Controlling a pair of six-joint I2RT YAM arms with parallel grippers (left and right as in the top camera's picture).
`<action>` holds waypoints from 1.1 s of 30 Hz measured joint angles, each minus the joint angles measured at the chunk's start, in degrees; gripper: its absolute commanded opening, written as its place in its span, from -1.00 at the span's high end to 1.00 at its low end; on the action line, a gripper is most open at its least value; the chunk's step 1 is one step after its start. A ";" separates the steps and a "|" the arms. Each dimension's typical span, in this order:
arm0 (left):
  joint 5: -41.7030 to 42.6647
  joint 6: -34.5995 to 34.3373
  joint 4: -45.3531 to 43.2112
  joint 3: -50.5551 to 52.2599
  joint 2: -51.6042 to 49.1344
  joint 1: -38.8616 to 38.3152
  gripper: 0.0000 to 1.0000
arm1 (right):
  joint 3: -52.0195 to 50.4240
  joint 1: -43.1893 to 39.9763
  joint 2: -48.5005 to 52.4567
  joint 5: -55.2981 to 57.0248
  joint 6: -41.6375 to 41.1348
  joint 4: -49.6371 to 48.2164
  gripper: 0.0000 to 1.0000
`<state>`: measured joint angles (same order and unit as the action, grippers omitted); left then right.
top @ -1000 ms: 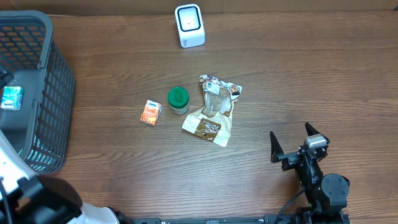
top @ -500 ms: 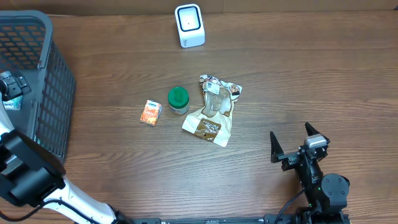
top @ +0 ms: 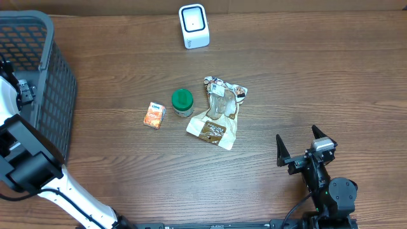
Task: Scan the item barcode
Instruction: 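Reach the left gripper into the basket toward the green tissue pack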
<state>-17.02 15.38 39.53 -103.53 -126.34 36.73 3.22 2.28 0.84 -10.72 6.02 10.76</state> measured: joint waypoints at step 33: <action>0.98 1.14 -0.72 -0.46 -4.00 -0.02 0.91 | 0.00 0.02 0.00 0.00 -0.02 0.00 -1.00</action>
<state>-16.03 16.51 38.81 -103.98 -130.34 36.71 3.22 2.31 0.84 -10.72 6.00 10.76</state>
